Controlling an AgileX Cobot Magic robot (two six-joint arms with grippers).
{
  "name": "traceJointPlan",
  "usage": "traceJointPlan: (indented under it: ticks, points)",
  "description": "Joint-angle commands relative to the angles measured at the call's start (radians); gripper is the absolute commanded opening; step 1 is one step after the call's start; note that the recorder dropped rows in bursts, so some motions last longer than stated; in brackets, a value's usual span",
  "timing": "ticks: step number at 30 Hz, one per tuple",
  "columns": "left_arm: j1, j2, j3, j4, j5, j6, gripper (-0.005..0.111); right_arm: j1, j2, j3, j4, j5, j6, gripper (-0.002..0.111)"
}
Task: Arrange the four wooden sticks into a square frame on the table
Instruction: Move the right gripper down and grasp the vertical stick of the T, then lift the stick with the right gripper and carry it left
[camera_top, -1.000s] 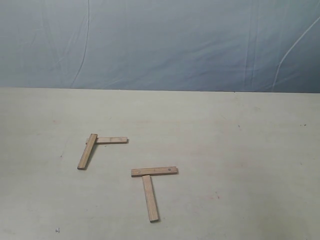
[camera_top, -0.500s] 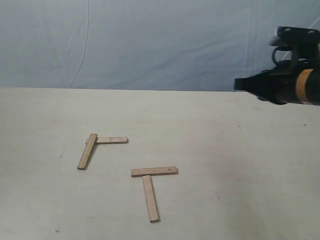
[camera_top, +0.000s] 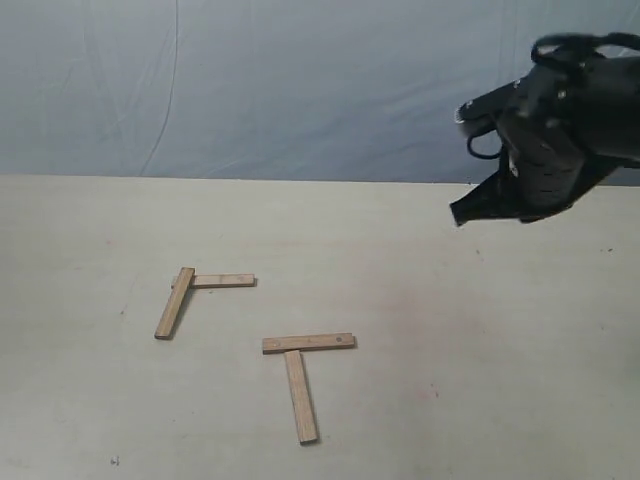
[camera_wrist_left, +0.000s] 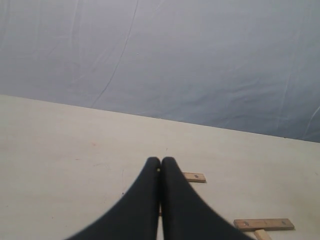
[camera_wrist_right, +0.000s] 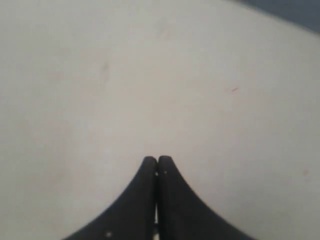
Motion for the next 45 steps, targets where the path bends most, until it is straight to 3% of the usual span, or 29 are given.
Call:
traceJointPlan:
  ticks: [1, 6, 8, 16, 27, 31, 36, 45]
  points:
    - [0.006, -0.006, 0.003, 0.002, 0.001, 0.001, 0.000, 0.041, 0.019, -0.044, 0.459, 0.044, -0.354, 0.004]
    - [0.006, -0.006, 0.003, 0.002, 0.001, 0.001, 0.000, 0.174, 0.070, -0.044, 0.635, 0.000, -0.419, 0.043]
    - [0.006, -0.006, 0.003, 0.002, 0.005, 0.001, 0.000, 0.226, 0.099, -0.044, 0.634, -0.011, -0.397, 0.050]
    - [0.006, -0.006, 0.003, -0.002, 0.009, 0.001, 0.000, 0.358, 0.239, -0.044, 0.586, -0.164, -0.197, 0.051]
    - [0.006, -0.006, 0.003, -0.010, 0.013, 0.001, 0.000, 0.370, 0.361, -0.044, 0.586, -0.253, -0.091, 0.051]
    - [0.006, -0.006, 0.003, -0.010, 0.013, 0.001, 0.000, 0.373, 0.382, -0.044, 0.581, -0.255, -0.080, 0.040]
    - [0.006, -0.006, 0.003, -0.010, 0.011, 0.001, 0.000, 0.387, 0.382, -0.049, 0.568, -0.252, -0.074, -0.001]
    - [0.006, -0.006, 0.003, -0.010, 0.011, 0.001, 0.000, 0.430, 0.384, -0.256, 0.539, -0.103, 0.028, -0.001]
